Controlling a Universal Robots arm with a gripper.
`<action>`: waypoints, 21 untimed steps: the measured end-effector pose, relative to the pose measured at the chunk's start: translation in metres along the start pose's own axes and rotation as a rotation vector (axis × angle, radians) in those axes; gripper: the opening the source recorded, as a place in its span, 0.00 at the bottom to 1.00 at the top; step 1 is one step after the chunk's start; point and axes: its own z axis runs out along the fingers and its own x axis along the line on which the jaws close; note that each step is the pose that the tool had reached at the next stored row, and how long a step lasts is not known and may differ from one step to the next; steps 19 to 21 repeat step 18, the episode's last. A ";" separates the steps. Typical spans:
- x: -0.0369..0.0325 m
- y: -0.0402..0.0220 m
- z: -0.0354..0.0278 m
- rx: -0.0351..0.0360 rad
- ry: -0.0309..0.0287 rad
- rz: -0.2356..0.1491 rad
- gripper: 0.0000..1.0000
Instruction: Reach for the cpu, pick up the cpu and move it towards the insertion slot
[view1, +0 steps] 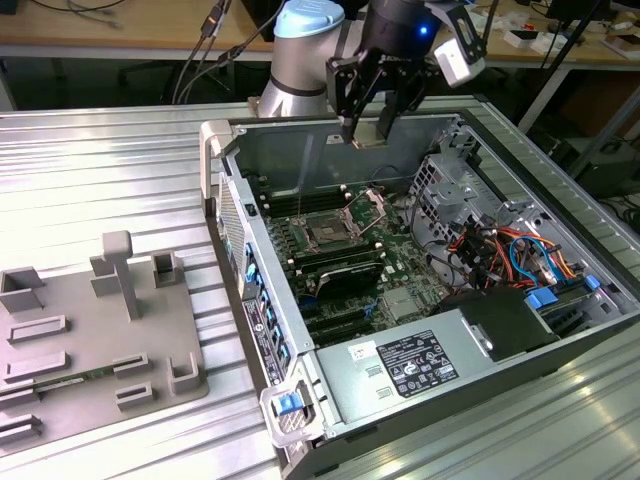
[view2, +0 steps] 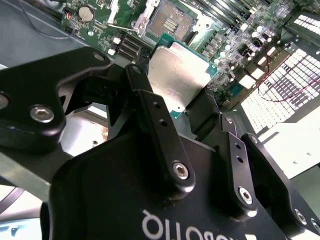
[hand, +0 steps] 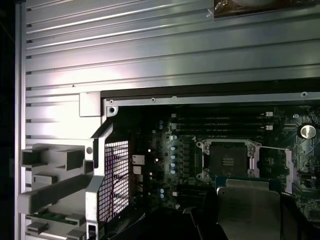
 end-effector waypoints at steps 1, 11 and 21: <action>0.0000 0.0016 0.0001 0.0000 0.0000 0.001 0.55; 0.0000 0.0044 0.0003 0.0001 -0.0001 0.002 0.55; 0.0000 0.0044 0.0011 -0.0001 -0.0001 0.002 0.55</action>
